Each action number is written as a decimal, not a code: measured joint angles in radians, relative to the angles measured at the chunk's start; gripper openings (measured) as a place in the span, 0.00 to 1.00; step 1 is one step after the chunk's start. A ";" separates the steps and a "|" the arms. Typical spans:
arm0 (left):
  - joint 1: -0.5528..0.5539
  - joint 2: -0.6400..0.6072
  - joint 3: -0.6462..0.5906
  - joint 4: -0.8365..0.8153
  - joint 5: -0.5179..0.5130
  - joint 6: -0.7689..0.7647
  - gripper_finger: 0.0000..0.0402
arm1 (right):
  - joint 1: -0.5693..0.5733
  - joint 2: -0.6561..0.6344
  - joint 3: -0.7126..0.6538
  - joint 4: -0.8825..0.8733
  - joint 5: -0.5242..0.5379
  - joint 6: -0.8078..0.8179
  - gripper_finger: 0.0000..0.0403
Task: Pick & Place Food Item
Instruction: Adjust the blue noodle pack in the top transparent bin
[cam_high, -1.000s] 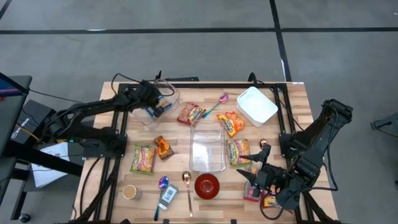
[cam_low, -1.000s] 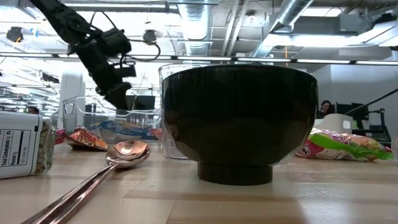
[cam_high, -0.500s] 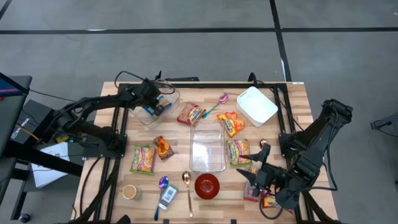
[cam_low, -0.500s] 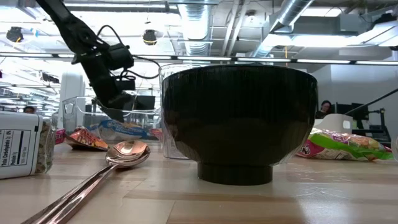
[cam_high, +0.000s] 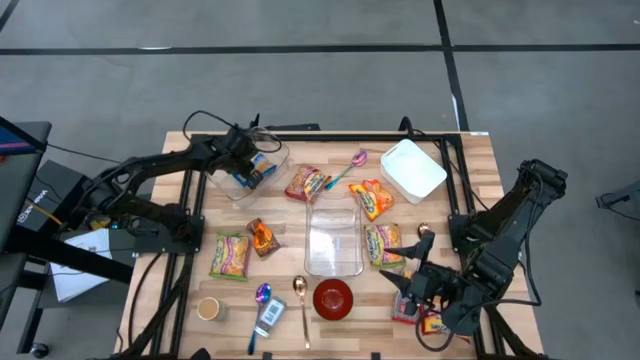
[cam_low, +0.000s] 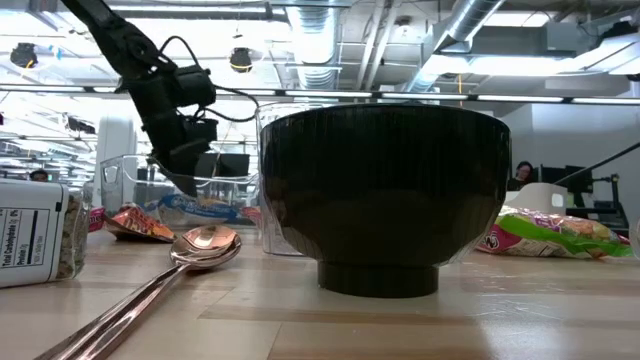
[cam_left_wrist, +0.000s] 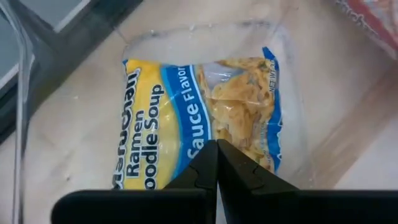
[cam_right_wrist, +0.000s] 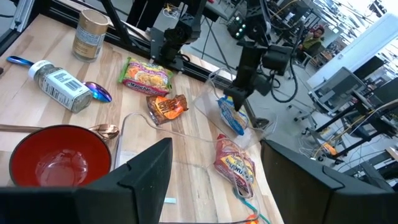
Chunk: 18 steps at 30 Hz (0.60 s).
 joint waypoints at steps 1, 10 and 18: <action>0.000 0.009 0.000 0.001 0.000 -0.001 0.00 | 0.000 0.000 0.000 0.000 0.000 0.000 0.59; -0.001 0.098 0.004 0.134 0.024 -0.003 0.00 | 0.000 0.000 0.000 0.000 0.000 0.000 0.59; 0.034 0.151 0.005 0.231 0.026 -0.004 0.00 | 0.002 0.000 0.000 0.000 0.000 0.003 0.59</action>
